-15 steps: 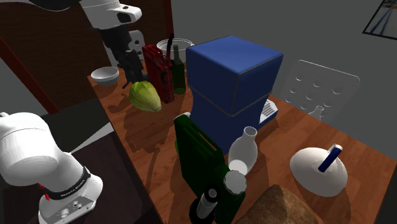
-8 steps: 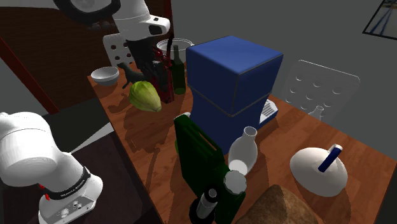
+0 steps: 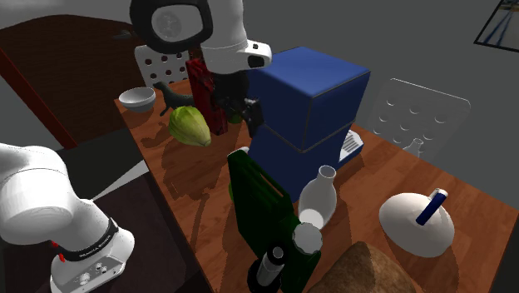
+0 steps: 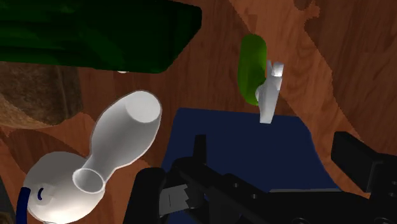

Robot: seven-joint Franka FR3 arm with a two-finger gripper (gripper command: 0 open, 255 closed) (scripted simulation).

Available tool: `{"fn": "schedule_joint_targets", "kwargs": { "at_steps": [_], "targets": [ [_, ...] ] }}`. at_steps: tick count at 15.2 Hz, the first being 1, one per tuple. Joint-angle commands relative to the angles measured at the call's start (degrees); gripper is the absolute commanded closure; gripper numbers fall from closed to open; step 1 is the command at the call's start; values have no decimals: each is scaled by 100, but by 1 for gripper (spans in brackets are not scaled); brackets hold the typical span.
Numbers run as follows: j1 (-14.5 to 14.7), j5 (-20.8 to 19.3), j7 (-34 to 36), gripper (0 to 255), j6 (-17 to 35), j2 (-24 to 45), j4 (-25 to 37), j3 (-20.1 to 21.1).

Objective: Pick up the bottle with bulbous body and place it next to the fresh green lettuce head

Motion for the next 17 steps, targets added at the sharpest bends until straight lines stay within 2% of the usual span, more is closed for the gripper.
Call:
{"fn": "schedule_joint_targets", "kwargs": {
  "at_steps": [1,5,10,13,17],
  "targets": [
    [-21,75,-290,0,188,389,198,-236],
    [-60,376,-866,0,377,1202,772,-639],
    [-214,984,-1650,0,456,2332,1660,-1028],
    [-413,1426,-2113,0,397,3061,2300,-1162],
    [-831,2004,-2635,0,186,4066,3303,-1194]
  ]
}}
